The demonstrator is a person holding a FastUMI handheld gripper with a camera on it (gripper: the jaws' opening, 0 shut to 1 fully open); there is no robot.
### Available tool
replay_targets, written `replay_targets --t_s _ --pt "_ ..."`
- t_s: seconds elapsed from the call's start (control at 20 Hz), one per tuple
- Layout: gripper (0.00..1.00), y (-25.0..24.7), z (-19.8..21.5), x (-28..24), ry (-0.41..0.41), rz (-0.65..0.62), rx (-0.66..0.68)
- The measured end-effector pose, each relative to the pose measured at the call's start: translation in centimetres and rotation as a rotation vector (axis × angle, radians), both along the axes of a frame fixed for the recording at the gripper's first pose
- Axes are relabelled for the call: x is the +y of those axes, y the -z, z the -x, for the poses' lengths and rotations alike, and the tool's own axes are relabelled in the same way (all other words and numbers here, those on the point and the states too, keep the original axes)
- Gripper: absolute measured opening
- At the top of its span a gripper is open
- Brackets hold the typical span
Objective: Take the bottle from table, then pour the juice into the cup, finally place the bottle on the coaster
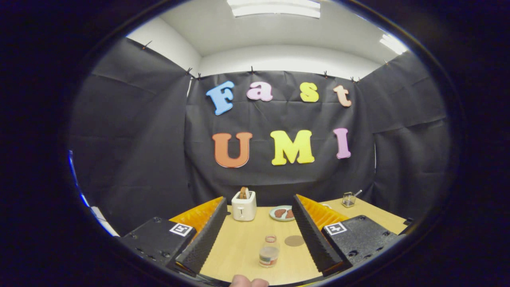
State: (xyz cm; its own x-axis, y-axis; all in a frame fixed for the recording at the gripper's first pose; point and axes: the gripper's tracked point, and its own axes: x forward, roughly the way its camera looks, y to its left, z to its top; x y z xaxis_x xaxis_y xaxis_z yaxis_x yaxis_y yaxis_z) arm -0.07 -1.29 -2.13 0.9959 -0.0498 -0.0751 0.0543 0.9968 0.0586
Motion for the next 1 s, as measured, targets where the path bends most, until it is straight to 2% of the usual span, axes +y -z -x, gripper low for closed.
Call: replay_targets --t_s 0.2,0.55,0.75,0.85,1.0 --pt "1.00 2.2 0.7 0.6 -0.044 -0.042 -0.015" --pt "1.00 9.0 2.2 0.7 -0.073 0.030 0.019" --pt "1.00 11.7 2.4 0.4 -0.080 0.001 -0.006" --pt "1.00 14.0 2.2 0.1 -0.088 -0.011 -0.027" --pt "1.00 18.5 1.4 -0.4 -0.088 0.011 0.016"
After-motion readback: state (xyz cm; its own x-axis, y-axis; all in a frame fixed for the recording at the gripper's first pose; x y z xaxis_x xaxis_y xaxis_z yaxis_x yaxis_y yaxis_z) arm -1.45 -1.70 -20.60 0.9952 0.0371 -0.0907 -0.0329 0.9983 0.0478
